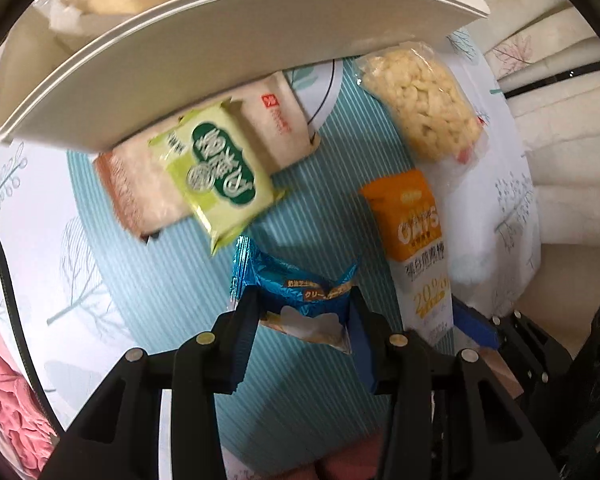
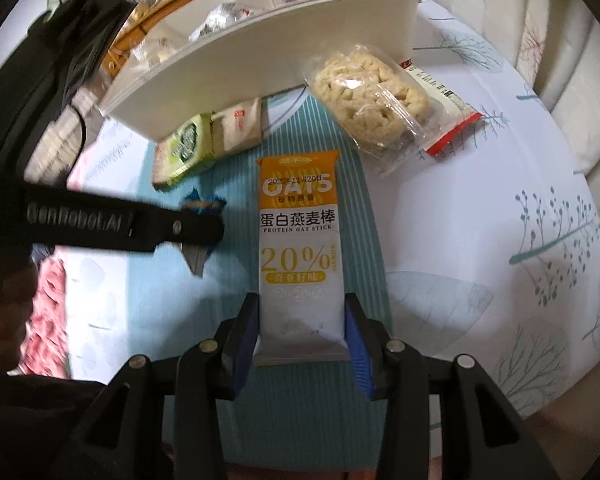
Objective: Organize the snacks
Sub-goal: 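Carry blue wrapper and OATS bar over the basket and open both tools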
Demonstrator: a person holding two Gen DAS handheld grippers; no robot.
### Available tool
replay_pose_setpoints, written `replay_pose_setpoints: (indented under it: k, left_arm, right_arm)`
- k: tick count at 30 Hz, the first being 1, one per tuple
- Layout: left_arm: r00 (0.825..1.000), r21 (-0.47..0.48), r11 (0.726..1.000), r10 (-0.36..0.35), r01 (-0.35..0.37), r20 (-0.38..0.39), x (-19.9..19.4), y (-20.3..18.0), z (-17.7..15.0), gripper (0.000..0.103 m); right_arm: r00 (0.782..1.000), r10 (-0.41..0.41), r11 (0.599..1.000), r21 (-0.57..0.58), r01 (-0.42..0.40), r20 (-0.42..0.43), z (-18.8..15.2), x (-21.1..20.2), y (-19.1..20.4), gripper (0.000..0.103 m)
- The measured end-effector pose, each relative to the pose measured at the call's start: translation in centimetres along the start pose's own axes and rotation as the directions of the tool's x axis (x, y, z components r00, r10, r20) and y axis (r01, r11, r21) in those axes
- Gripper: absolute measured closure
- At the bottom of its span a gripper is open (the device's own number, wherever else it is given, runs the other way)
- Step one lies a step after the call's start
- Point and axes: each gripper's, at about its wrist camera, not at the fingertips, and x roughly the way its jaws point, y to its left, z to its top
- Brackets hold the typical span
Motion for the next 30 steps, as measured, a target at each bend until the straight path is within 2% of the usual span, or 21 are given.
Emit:
replay_pose_setpoints:
  k: [10,20,24,30]
  left_arm:
    - [0.996,-0.01,0.996,-0.087,0.087,0.011,-5.4,0.6,-2.9,0.061]
    - [0.983,-0.072,0.985,-0.148,0.156,0.107,-12.5,1.2,-2.1,0.061]
    - [0.978,-0.091,0.983,-0.141,0.157,0.154,-15.3,1.6,-1.2,0.061]
    - [0.96,-0.118,0.98,-0.128,0.162,0.25,-18.5,1.2,1.7,0.061]
  right_arm:
    - [0.992,0.034,0.998,0.044,-0.039,0.119,-0.1,-5.0,1.3,0.061]
    - [0.968,0.054,0.999,-0.012,-0.052,0.247,5.0,-10.1,2.1,0.061]
    - [0.952,0.068,0.997,-0.057,-0.053,0.3,8.1,-12.4,2.1,0.061]
    - [0.926,0.1,0.991,-0.121,-0.059,0.365,12.6,-15.1,1.7,0.061]
